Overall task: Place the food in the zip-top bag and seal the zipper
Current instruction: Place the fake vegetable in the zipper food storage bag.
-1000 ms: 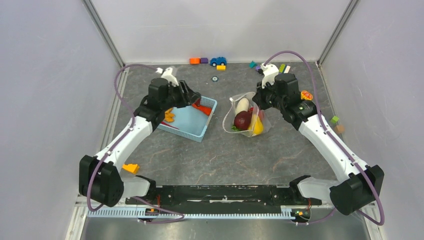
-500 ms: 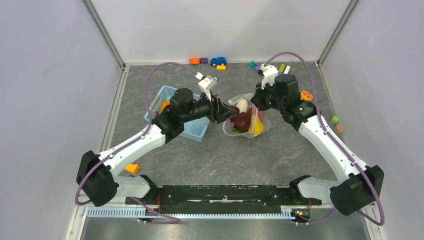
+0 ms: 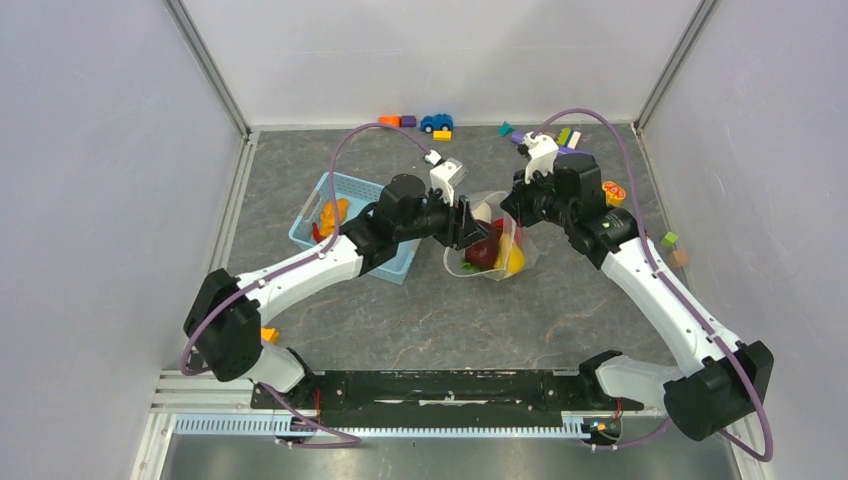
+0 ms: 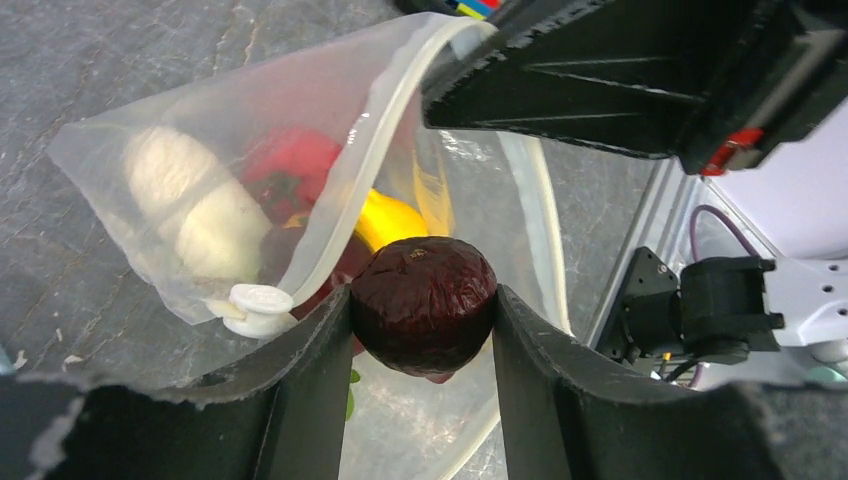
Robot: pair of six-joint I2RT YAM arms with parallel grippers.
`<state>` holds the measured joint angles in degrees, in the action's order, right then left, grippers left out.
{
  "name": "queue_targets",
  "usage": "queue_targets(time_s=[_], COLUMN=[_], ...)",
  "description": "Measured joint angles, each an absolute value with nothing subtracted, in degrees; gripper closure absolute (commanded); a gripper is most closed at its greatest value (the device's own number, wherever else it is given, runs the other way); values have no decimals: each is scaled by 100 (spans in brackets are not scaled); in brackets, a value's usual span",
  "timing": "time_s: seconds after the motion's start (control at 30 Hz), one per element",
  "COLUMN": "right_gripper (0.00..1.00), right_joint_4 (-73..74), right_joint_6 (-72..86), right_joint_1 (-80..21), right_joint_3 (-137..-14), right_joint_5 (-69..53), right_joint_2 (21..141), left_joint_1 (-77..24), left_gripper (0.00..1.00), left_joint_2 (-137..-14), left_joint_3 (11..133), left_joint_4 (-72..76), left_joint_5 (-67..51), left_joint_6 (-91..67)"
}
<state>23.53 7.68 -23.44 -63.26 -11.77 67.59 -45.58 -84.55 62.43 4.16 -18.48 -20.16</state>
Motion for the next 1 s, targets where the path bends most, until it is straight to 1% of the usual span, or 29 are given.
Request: queue_targets(time_s=[0.07, 0.1, 0.17, 0.4, 0.43, 0.47, 0.5, 0.83, 1.0], right_gripper=[96, 96, 96, 96, 96, 96, 96, 96, 96], right_joint_4=[2353, 2349, 2342, 2274, 2265, 2265, 2263, 2231, 2180], right_joint_6=[770, 770, 779, 838, 856, 869, 875, 915, 919], right_joint_1=[-2344, -2344, -2344, -2338, -2335, -2335, -2335, -2309, -2285], right_joint_3=[-6305, -6296, -6283, -6274, -6274, -6274, -6274, -6274, -6219], right_joint_5=[-1216, -1249, -1330, -1662, -1708, -1743, -1785, -1813, -1800], right_joint_2=[6744, 6737, 6720, 6608, 6595, 6589, 6582, 6580, 6580], left_joint_1=[-4574, -4578, -4582, -4589, -4589, -4589, -4589, -4589, -4589], left_gripper=[69, 67, 58, 14, 10, 2, 0, 0, 0], left_joint_2=[-8532, -8565, -8674, -8890, -8897, -8899, -8899, -8847, -8560], left_joint_3=[6322, 6357, 6479, 6726, 6755, 6775, 6796, 6864, 6864], left_joint_4=[309, 268, 152, -239, -320, -364, -421, -670, -770], left_joint_5=[-1717, -1640, -1444, -851, -775, -733, -698, -639, -821], left_joint_6=[-2014, -2014, -2014, -2021, -2021, -2021, -2021, -2014, -2012])
